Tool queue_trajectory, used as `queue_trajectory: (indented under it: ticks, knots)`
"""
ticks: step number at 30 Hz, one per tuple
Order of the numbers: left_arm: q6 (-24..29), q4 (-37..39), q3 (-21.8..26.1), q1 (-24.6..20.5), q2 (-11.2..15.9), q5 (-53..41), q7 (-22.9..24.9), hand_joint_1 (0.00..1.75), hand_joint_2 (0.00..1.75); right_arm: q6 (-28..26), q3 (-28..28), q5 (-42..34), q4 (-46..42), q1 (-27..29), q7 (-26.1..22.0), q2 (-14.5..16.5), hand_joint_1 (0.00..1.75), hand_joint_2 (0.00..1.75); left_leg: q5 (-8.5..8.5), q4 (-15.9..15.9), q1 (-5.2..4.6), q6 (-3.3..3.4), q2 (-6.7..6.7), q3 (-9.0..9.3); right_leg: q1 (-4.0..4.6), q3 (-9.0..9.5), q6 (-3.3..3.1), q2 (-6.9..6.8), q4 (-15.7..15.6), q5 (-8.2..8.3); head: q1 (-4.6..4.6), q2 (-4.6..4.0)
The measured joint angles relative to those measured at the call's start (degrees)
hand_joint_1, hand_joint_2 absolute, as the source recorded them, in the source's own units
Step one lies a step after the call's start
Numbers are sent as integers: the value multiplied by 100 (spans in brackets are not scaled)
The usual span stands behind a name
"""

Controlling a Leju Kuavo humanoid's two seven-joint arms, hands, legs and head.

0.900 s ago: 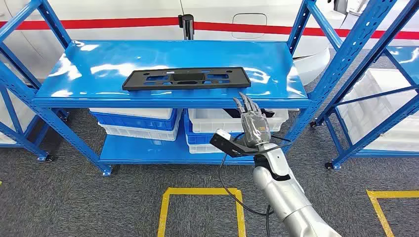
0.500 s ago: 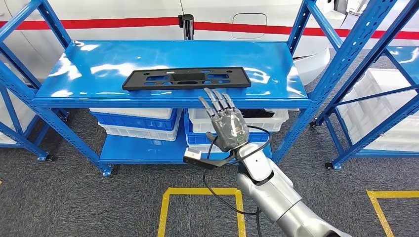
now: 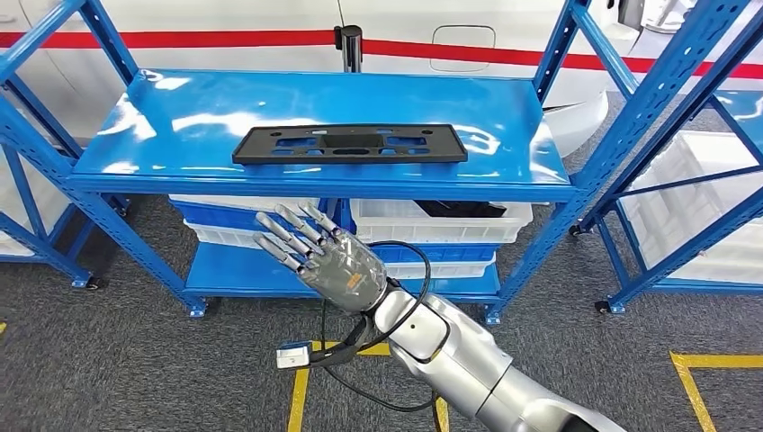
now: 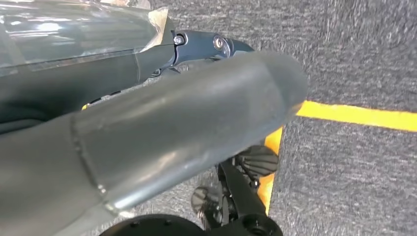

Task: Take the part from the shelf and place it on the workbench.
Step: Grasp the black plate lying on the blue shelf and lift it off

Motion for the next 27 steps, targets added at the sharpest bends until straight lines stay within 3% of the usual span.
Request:
queue_trajectory:
  ticks: [1,2,4,5,7,11,13,15,16,17,19,21,22,25,27]
  knots:
    - [-8,21,-10,-2,-3,2,-5,0,0,-8,22,4,17,1,-9,-1,0,175,-13,2,-2,-4,-24,13,3,-152,19,12,171,10,0,0]
    - [-13,39,-17,-2,-7,3,-9,0,0,-17,42,5,32,0,-18,-1,0,175,-31,5,-2,-15,-49,37,7,-185,58,19,102,124,2,0]
    - [-20,58,-29,-3,-16,4,-19,0,0,-44,73,3,48,-5,-37,3,0,175,-85,7,-2,-54,-95,110,11,59,137,28,-630,558,5,0]
    - [-21,64,-33,-5,-20,1,-26,0,0,-64,83,0,55,-8,-42,4,0,175,-120,13,-13,-84,-114,139,19,221,134,33,-1014,738,4,0]
    - [-24,81,-54,-10,-25,-6,-38,0,0,-93,95,-6,71,-14,-46,4,0,175,-169,22,-21,-148,-136,151,38,383,44,43,-1410,899,-1,0]
    - [-29,108,-111,-24,-31,-16,-54,0,0,-104,103,-11,81,-29,-50,36,0,175,-278,120,23,-288,-99,135,28,456,-176,49,-1479,869,-13,0]
    - [-31,118,-131,-37,-35,-21,-59,0,0,-108,108,-12,85,-39,-50,68,0,175,-510,665,52,-367,-26,-135,-3,538,-267,43,-1507,832,-36,0]
    - [-30,133,-140,-41,-37,-21,-58,0,0,-110,119,-11,102,-30,-50,83,0,175,-750,1456,87,-432,22,-639,-1,590,-309,38,-1508,778,-48,0]
    - [-29,140,-143,-38,-37,-21,-56,0,0,-110,126,-10,113,-18,-50,84,0,175,-746,1678,102,-451,34,-831,0,618,-309,39,-1507,750,-48,0]
    - [-27,145,-145,-35,-37,-20,-54,0,0,-110,132,-10,122,-7,-50,84,0,175,-621,1683,116,-463,41,-920,-1,656,-299,43,-1507,718,-50,0]
    - [-19,153,-147,-34,-37,-17,-52,0,0,-114,143,-7,132,4,-52,86,0,175,-94,1048,137,-458,59,-742,-6,763,-265,47,-1509,638,-50,0]
    - [-4,161,-151,-38,-38,-14,-53,0,0,-135,148,8,135,7,-53,91,0,175,249,340,122,-426,88,-445,18,837,-208,47,-1511,558,-50,0]
    - [7,163,-154,-41,-39,-13,-53,0,0,-152,149,17,136,12,-48,93,0,175,286,171,103,-401,98,-372,34,852,-177,45,-1515,531,-51,0]
    - [38,168,-163,-44,-45,-13,-52,0,0,-188,149,40,134,37,1,95,0,175,231,88,61,-297,81,-332,57,875,-84,29,-1546,481,-55,1]
    - [47,170,-164,-47,-50,-13,-52,0,0,-200,149,44,131,39,31,94,0,175,219,29,69,-209,72,-259,57,768,-50,25,-1315,374,-49,1]
